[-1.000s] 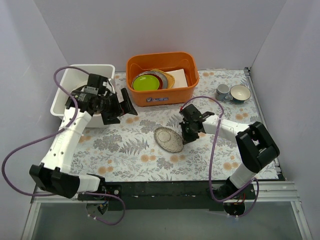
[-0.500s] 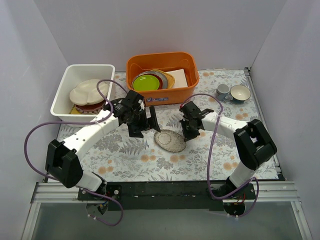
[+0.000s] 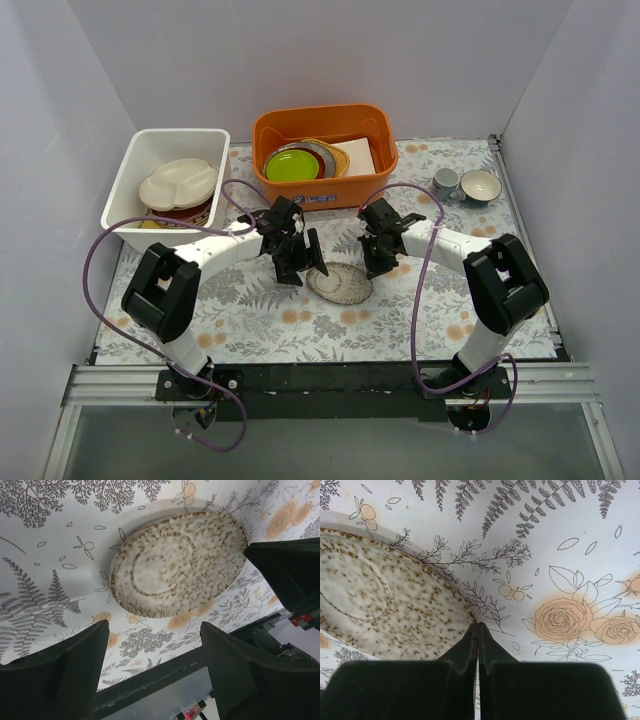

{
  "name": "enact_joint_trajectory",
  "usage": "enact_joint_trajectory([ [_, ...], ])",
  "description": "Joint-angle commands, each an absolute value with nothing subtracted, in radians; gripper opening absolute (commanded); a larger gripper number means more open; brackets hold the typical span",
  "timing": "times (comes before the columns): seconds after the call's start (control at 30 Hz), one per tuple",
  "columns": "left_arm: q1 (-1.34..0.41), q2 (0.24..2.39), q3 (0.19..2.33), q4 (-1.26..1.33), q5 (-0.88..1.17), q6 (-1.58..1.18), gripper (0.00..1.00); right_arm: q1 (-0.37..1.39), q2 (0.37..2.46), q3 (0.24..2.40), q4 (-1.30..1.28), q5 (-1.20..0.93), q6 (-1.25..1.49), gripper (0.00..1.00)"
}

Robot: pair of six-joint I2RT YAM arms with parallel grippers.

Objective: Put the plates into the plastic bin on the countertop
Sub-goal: Pick up the plate at the center of the board.

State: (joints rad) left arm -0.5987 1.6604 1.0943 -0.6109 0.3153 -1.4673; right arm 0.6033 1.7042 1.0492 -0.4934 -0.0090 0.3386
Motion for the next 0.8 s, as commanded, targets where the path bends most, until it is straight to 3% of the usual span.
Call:
enact_joint_trajectory([
  [0.0, -0.603, 1.674, 1.089, -0.542, 0.356, -1.474, 0.72, 0.594, 1.697, 1.014, -0.474, 0.008, 0.337, 0.01],
  [0.37, -0.603, 1.732, 1.028, -0.496, 0.380, -1.473, 0.57, 0.588, 1.680, 0.977, -0.454, -0.021, 0.351, 0.01],
  [0.57, -0.603, 1.744, 1.003, -0.479, 0.368, -1.471, 0.54, 0.588, 1.678, 0.982, -0.453, -0.029, 0.354, 0.01],
  [0.67, -0.603, 1.765, 0.988, -0.454, 0.374, -1.479, 0.44, 0.588, 1.678, 0.982, -0.451, -0.035, 0.356, 0.01],
  [0.77, -0.607, 1.790, 0.983, -0.434, 0.379, -1.486, 0.28, 0.588, 1.677, 0.982, -0.448, -0.043, 0.353, 0.01],
])
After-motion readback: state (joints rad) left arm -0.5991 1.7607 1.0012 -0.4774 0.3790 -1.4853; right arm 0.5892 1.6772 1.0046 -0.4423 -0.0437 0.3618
